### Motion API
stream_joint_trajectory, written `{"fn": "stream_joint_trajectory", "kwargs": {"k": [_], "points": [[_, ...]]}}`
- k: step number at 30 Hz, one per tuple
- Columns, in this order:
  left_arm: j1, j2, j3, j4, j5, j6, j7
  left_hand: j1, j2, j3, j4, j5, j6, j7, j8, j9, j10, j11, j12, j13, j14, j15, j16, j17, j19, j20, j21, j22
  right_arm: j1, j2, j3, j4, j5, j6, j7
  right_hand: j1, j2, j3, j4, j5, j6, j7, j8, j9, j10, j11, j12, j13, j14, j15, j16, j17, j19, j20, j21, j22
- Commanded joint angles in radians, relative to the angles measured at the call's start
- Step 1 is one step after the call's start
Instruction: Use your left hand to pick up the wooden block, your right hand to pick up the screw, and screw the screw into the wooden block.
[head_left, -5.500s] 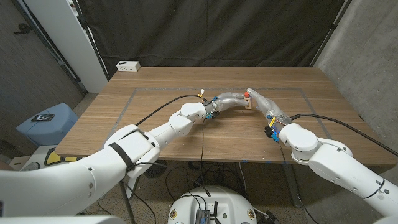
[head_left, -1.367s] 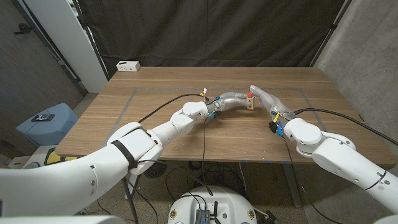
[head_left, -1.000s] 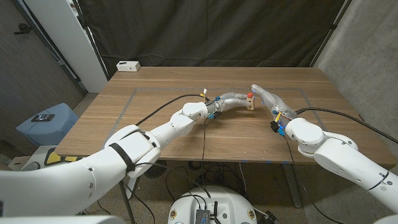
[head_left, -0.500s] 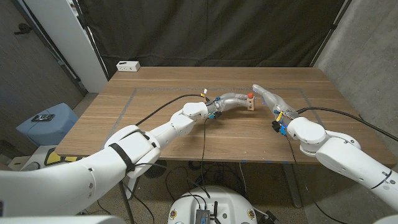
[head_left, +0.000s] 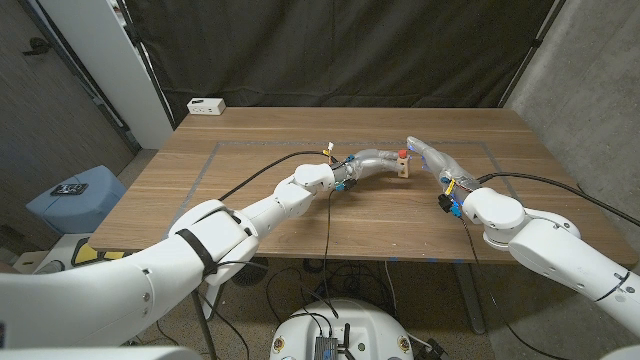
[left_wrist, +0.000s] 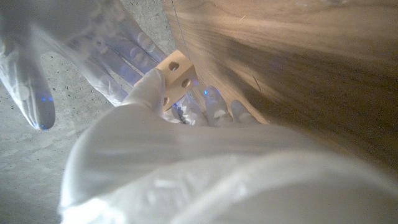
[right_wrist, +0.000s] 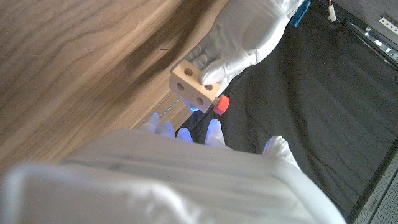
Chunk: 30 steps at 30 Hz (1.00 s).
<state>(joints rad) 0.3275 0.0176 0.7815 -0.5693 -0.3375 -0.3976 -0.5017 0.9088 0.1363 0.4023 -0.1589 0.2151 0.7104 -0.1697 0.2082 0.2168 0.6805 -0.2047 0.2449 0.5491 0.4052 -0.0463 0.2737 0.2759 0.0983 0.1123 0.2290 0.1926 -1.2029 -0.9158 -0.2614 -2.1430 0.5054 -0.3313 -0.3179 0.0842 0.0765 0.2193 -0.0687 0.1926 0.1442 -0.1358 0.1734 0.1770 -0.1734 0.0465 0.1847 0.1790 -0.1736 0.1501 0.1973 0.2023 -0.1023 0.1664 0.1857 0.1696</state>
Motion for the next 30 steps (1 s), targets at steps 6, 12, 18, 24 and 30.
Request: {"fn": "stream_joint_trajectory", "kwargs": {"k": [6, 12, 18, 24, 30], "points": [[-0.028, -0.03, -0.004, 0.077, -0.002, -0.026, -0.015, 0.001, 0.011, 0.002, 0.004, 0.006, 0.011, -0.002, 0.01, 0.003, 0.01, -0.001, 0.009, 0.002, 0.009, -0.064, 0.004, 0.003, 0.008, 0.005, 0.004, 0.003, 0.018, 0.004, -0.02, 0.015, 0.007, 0.001, 0.01, -0.015, 0.001, 0.0, 0.007, 0.005, 0.003, 0.004, 0.005, 0.001, -0.184, -0.003, 0.001, 0.003, -0.206, 0.004, 0.002, 0.005, -0.003, 0.002, 0.0, 0.003], [-0.029, -0.031, -0.005, 0.083, -0.001, -0.03, -0.015, 0.001, 0.01, 0.002, 0.005, 0.006, 0.01, -0.003, 0.01, 0.003, 0.009, 0.0, 0.009, 0.002, 0.009, -0.065, 0.004, 0.003, 0.008, 0.004, 0.004, 0.003, 0.023, 0.004, -0.026, 0.015, 0.008, -0.002, 0.011, -0.017, 0.0, -0.001, 0.008, 0.006, 0.005, 0.004, 0.006, 0.001, -0.184, -0.003, 0.002, 0.003, -0.206, 0.005, 0.002, 0.005, -0.004, 0.002, 0.0, 0.003], [-0.028, -0.03, -0.007, 0.081, -0.001, -0.03, -0.015, 0.0, 0.011, 0.002, 0.005, 0.006, 0.01, 0.001, 0.01, 0.003, 0.009, 0.0, 0.009, 0.002, 0.009, -0.063, 0.004, 0.003, 0.008, 0.004, 0.004, 0.003, 0.026, 0.001, -0.031, 0.016, 0.004, 0.004, 0.015, -0.018, 0.0, -0.001, 0.009, 0.006, 0.005, 0.004, 0.007, 0.001, -0.184, -0.003, 0.002, 0.003, -0.207, 0.004, 0.003, 0.005, -0.004, 0.001, 0.001, 0.003], [-0.03, -0.035, -0.007, 0.089, -0.001, -0.034, -0.018, 0.0, 0.012, 0.001, 0.006, 0.006, 0.01, -0.001, 0.009, 0.003, 0.009, -0.001, 0.009, 0.002, 0.008, -0.064, 0.004, 0.003, 0.008, 0.005, 0.004, 0.003, 0.021, -0.001, -0.026, 0.004, 0.01, -0.003, 0.008, -0.019, 0.0, -0.001, 0.009, 0.007, 0.005, 0.005, 0.007, 0.001, -0.184, -0.003, 0.003, 0.003, -0.206, 0.004, 0.003, 0.005, -0.004, 0.001, 0.001, 0.003], [-0.022, -0.03, -0.008, 0.073, -0.001, -0.032, -0.017, 0.002, 0.012, 0.003, 0.004, 0.007, 0.009, -0.001, 0.009, 0.003, 0.008, 0.0, 0.008, 0.001, 0.009, -0.064, 0.004, 0.003, 0.008, 0.005, 0.004, 0.003, 0.014, -0.007, -0.022, -0.006, 0.01, -0.006, 0.005, -0.019, 0.0, -0.001, 0.01, 0.007, 0.006, 0.004, 0.008, 0.001, -0.184, -0.003, 0.004, 0.003, -0.205, 0.004, 0.004, 0.005, -0.004, 0.001, 0.002, 0.003]]}}
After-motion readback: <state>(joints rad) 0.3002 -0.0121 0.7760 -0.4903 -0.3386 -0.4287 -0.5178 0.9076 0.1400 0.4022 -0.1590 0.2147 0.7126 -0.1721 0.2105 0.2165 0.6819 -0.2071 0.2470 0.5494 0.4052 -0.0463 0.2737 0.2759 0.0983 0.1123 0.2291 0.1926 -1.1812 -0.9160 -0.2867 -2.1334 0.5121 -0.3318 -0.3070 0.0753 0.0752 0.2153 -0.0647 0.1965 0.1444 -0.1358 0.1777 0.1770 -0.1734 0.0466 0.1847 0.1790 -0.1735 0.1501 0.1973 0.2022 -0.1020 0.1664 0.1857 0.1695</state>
